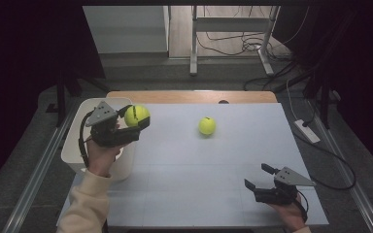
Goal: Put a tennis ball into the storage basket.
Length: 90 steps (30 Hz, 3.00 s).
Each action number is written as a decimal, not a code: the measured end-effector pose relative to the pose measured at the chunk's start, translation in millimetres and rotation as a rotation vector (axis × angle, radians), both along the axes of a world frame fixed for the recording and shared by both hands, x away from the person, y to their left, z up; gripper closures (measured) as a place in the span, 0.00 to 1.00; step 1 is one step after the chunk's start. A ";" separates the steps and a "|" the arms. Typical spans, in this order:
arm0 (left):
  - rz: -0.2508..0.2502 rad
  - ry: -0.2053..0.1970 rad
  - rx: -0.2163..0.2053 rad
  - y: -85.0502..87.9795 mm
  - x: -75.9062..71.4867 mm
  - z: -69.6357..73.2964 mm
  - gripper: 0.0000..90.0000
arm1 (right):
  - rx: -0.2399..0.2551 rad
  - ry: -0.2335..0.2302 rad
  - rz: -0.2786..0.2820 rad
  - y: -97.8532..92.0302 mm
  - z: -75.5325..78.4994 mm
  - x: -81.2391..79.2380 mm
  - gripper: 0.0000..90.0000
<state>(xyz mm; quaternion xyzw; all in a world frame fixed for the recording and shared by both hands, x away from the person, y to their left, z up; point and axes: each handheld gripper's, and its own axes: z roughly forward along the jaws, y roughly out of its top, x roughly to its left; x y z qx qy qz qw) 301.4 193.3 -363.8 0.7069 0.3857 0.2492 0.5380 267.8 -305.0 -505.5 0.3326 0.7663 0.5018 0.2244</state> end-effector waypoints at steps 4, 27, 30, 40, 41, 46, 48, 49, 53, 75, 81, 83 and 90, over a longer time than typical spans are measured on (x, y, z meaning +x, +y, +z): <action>0.014 0.003 0.001 4.0 2.6 1.2 0.30 | -0.002 -0.001 0.001 0.1 0.0 -0.1 0.14; 0.102 0.047 0.030 24.8 27.7 4.9 0.30 | 0.000 -0.001 -0.003 0.3 0.0 0.1 0.14; 0.107 0.050 0.036 26.2 30.0 5.0 0.30 | -0.001 -0.001 -0.003 0.3 0.0 0.1 0.14; 0.137 0.063 0.050 32.5 37.3 5.9 0.30 | 0.001 -0.001 -0.005 0.2 -0.1 0.4 0.14; 0.143 0.066 0.054 34.1 38.6 6.2 0.30 | 0.003 0.000 -0.002 0.2 -0.1 0.4 0.14; 0.154 0.069 0.061 37.7 39.9 7.5 0.30 | 0.002 -0.001 -0.005 0.4 0.0 0.3 0.14; 0.159 0.071 0.065 39.5 40.5 7.9 0.30 | 0.001 -0.001 -0.006 0.3 -0.1 0.4 0.14; 0.164 0.071 0.067 40.8 41.0 8.0 0.30 | 0.001 -0.001 -0.006 0.2 -0.1 0.4 0.14; 0.180 0.077 0.068 46.0 42.6 7.8 0.30 | 0.001 -0.001 -0.006 0.3 0.0 0.2 0.14; 0.261 0.137 0.100 74.0 57.9 2.6 0.30 | -0.002 -0.002 -0.007 0.2 -0.4 0.4 0.14; 0.274 0.155 0.110 78.6 63.4 0.2 0.30 | -0.002 -0.003 -0.007 0.5 -0.4 0.2 0.14; 0.282 0.164 0.114 80.9 66.1 -0.7 0.30 | -0.003 -0.003 -0.008 0.6 -0.5 0.2 0.14; 0.305 0.200 0.117 90.1 75.4 -4.1 0.30 | -0.003 -0.002 -0.006 0.9 -0.8 0.2 0.14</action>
